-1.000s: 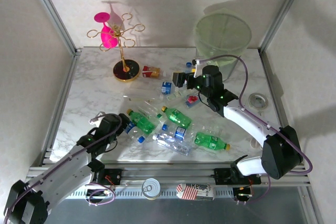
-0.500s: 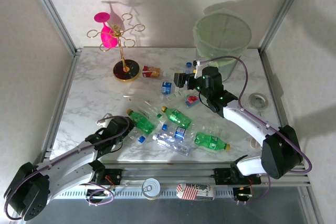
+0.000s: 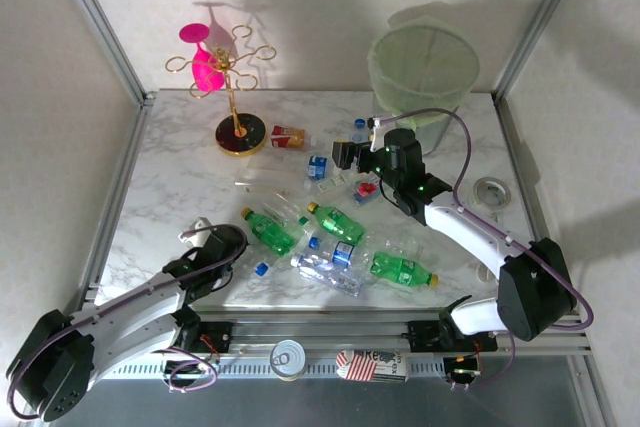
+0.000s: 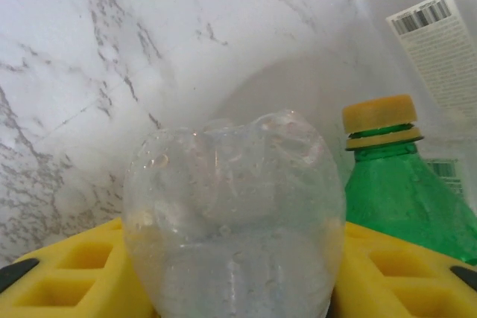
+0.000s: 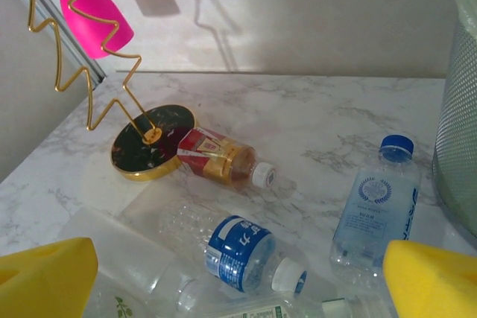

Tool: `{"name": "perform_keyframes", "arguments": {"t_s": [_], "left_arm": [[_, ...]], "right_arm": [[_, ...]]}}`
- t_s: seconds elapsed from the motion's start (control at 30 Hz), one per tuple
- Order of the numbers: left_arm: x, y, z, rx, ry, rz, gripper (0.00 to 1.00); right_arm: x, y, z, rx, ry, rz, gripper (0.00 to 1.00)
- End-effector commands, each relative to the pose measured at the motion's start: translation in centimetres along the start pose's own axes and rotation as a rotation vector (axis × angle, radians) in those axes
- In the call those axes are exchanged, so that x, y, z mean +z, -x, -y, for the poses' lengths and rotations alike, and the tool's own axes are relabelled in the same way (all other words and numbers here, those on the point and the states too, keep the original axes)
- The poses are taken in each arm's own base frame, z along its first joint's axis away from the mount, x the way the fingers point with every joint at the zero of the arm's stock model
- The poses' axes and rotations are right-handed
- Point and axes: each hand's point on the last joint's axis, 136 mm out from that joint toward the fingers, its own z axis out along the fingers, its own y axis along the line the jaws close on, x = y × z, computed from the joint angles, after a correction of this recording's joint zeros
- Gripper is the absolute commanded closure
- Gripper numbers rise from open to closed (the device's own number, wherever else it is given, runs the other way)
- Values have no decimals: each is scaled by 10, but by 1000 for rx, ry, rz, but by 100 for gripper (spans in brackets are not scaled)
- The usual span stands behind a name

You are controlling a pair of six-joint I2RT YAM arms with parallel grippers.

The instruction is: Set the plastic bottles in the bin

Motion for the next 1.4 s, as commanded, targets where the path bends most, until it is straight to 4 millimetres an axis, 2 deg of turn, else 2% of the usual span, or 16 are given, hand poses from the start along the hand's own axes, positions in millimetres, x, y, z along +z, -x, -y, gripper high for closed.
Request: {"name": "perform_keyframes", "arguments": {"t_s": [0.0,0.1,0.2,0.3,0.4,0.63,0.73,0.83,0.93,1.13,1.23,1.37], "left_arm": [[-5,17,-6,-116,11,100,59],[-19,36,13,-120,-43,161,59],[-42,64,42,-129,-140,242,59],[-67,90,82,-133,-288,315,58],[-82,103,123,-133,-417,344,58],[-83,102,219,-138,-656,311,54],[-83,94,254,-104,-721,300,54],[-81,82,280,-80,-768,265,54],[-77,67,294,-59,-788,221,53],[-73,43,301,-60,-815,144,52],[-74,40,301,-54,-811,136,52],[-76,41,297,-56,-804,139,51]], "right_arm": [[-1,-7,-16,-46,84,-18,1],[-5,-10,-29,-60,163,-39,1],[-10,-9,-43,-70,239,-47,1],[-18,-8,-65,-90,367,-46,1],[-24,-7,-85,-90,496,-36,1],[-35,-13,-129,-48,691,-28,1],[-30,-23,-134,-41,686,-52,1],[-24,-38,-137,-37,679,-94,1],[-18,-47,-137,-42,663,-112,1],[-3,-56,-134,-43,642,-137,3],[2,-58,-132,-49,629,-140,9],[6,-59,-127,-52,596,-143,26]]}}
